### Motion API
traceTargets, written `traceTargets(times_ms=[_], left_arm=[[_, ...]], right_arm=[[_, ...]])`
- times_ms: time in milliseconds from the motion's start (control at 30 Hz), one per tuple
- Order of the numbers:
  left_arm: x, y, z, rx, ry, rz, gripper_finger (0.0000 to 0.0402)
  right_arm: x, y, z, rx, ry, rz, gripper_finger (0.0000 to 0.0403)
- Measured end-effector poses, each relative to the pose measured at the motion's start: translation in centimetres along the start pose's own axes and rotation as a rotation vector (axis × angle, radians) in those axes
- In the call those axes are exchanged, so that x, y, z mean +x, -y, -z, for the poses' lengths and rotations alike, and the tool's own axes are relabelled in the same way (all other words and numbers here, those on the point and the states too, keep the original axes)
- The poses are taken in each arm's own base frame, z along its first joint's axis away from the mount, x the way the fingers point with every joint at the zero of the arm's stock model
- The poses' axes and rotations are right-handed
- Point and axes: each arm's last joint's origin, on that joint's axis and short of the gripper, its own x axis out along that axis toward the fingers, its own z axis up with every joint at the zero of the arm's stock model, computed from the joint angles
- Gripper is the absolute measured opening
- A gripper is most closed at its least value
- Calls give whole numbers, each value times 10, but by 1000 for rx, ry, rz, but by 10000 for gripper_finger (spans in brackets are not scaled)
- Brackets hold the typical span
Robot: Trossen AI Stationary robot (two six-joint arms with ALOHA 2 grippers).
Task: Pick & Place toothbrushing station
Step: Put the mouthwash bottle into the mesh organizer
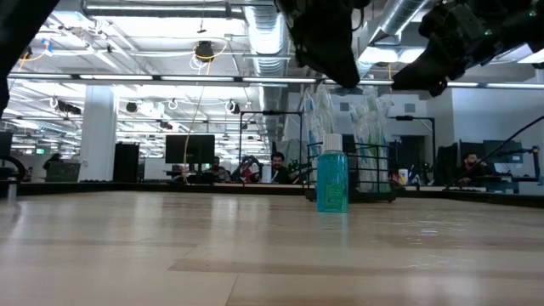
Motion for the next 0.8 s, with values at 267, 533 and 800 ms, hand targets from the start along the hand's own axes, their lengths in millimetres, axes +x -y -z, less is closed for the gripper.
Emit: traceTargets(times_ms=[267,533,800], left_arm=[[8,10,1,109,-32,6,76],[7,13,0,107,-27,13,76],[28,15,23,117,-122,22,83]], right_arm=[[0,0,3,-1,-32,1,123],[0,0,4,-1,-46,2,123],[0,0,4,-1,-46,2,123]])
